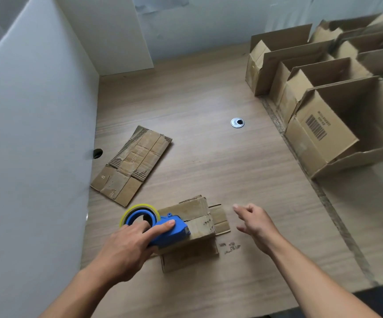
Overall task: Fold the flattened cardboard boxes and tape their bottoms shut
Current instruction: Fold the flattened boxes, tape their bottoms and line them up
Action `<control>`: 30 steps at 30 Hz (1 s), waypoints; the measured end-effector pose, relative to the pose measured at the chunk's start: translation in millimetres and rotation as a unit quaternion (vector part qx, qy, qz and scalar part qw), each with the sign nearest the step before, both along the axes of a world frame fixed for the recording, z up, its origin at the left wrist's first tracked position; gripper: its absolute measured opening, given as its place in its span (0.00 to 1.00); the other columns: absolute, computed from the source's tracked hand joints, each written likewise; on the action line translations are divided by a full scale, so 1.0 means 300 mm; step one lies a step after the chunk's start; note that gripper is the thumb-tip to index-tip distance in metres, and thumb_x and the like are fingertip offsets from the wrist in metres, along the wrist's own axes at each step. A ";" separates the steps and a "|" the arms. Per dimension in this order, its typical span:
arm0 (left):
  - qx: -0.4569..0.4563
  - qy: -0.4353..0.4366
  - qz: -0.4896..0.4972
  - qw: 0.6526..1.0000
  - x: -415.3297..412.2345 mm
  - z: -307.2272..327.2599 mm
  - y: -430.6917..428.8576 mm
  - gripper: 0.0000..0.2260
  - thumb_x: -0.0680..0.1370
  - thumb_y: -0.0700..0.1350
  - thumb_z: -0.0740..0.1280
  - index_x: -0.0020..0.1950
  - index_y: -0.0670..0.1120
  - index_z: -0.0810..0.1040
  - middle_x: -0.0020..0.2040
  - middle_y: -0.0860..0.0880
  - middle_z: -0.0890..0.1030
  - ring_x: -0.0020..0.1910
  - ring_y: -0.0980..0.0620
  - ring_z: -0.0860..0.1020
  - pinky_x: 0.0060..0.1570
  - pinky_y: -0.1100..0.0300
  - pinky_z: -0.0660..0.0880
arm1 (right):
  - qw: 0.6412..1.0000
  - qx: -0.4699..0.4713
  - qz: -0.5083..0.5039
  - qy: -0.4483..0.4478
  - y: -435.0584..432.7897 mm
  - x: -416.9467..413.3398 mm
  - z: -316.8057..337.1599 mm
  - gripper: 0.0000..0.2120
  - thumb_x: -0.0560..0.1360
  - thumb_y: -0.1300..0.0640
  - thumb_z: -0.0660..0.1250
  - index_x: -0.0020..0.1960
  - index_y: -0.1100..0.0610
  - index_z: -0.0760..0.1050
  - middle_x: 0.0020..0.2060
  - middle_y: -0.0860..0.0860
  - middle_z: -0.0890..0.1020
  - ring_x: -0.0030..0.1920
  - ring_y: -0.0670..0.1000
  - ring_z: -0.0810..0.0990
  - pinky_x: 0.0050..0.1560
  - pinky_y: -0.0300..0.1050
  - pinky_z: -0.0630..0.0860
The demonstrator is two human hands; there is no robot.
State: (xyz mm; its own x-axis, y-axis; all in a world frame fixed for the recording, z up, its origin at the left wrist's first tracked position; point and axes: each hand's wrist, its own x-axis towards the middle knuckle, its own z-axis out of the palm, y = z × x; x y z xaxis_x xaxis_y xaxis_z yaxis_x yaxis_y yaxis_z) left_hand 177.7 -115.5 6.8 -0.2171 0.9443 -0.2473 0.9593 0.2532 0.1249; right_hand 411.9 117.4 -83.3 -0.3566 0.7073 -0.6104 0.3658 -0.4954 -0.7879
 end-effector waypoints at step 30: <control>0.000 0.009 -0.003 1.000 0.011 0.010 0.010 0.44 0.73 0.54 0.74 0.77 0.70 0.47 0.40 0.58 0.65 0.32 0.54 0.68 0.30 0.61 0.62 | 0.944 0.111 0.194 -0.243 -0.128 -0.146 -0.083 0.17 0.81 0.41 0.60 0.53 0.54 0.75 0.52 0.55 0.82 0.56 0.59 0.79 0.53 0.47 0.74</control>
